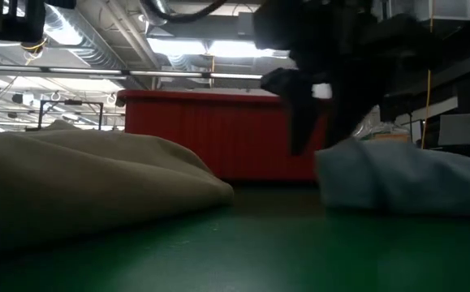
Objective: Fold laundry
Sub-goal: Fold the gray short
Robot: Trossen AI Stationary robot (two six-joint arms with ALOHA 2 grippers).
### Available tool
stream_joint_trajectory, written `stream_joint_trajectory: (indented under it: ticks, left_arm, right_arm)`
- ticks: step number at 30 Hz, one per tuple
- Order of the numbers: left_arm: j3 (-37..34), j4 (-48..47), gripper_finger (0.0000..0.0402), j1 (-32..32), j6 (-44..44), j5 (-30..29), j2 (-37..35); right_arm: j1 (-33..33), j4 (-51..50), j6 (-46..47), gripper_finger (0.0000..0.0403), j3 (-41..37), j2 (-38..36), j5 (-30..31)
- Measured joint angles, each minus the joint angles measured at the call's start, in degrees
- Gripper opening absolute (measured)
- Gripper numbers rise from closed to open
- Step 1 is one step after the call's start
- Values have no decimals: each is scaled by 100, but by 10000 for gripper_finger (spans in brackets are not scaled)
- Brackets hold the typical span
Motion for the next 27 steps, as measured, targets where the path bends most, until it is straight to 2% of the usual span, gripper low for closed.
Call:
stream_joint_trajectory:
  ticks: [10, 18, 22, 27]
  left_arm:
    - [-2, -66, 69, 8, 0, -42, 2]
    - [-4, -69, 69, 8, 0, -267, 2]
    - [-4, -67, 69, -5, 0, -262, 2]
    - [-4, -67, 69, -10, 0, -253, 4]
  right_arm:
    - [299, -166, 268, 220, -11, -734, 331]
    - [290, -1688, 942, 220, -22, -1315, 555]
    - [348, -1804, 1071, 220, -509, -1601, 739]
    - [360, -1811, 1318, 220, -1464, -2066, 602]
